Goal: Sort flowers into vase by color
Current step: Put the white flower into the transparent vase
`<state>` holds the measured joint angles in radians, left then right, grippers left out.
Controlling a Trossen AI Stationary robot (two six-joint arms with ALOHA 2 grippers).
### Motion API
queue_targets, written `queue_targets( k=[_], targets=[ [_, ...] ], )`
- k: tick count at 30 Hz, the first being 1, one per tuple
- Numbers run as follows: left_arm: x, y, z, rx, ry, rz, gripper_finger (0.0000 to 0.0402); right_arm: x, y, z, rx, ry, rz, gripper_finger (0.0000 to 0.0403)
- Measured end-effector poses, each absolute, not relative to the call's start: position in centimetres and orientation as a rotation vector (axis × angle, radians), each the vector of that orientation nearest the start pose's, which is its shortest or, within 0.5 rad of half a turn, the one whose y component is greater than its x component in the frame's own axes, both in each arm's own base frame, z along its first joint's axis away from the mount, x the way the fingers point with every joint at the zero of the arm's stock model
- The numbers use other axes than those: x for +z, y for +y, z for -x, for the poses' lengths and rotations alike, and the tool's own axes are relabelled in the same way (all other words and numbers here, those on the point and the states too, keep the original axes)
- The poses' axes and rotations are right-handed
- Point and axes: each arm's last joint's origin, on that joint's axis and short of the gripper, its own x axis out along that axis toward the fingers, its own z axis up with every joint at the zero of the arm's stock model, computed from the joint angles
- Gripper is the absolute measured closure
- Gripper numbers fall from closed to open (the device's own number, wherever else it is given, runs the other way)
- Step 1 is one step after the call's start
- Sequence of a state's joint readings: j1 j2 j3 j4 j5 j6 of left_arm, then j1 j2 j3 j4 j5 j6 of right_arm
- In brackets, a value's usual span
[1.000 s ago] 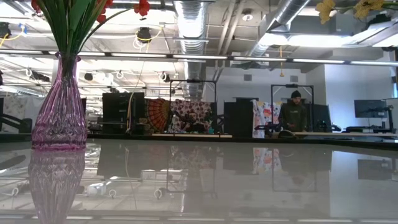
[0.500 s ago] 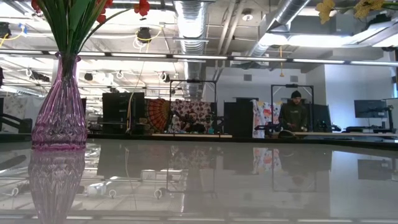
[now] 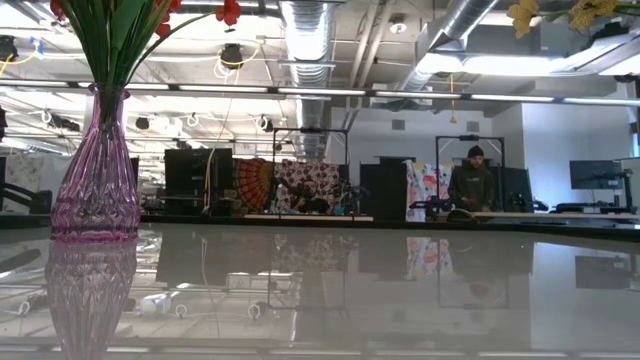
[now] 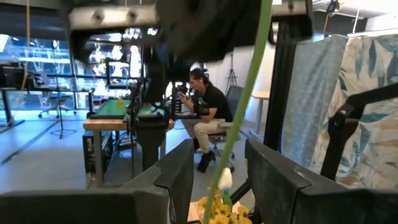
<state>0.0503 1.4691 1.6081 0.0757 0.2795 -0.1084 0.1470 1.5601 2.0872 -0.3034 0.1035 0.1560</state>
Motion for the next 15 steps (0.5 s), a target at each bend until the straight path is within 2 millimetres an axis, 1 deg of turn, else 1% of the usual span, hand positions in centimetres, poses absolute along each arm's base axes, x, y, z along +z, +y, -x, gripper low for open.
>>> queue_targets(
  k=[4,12,15],
  targets=[
    [48.4,0.8,-31.5,-0.236,-0.208,0.069,0.0270,55.5,3.6,-30.6,0.061,-0.194,-0.177,0.0386],
    [48.5,0.8,-31.2,-0.242,-0.208,0.060,0.0271,55.7,3.8,-30.4,0.072,-0.198,-0.202,0.0386],
    [48.6,0.8,-31.2,-0.243,-0.216,0.063,0.0289,55.5,4.1,-30.5,0.083,-0.180,-0.222,0.0376]
  ],
)
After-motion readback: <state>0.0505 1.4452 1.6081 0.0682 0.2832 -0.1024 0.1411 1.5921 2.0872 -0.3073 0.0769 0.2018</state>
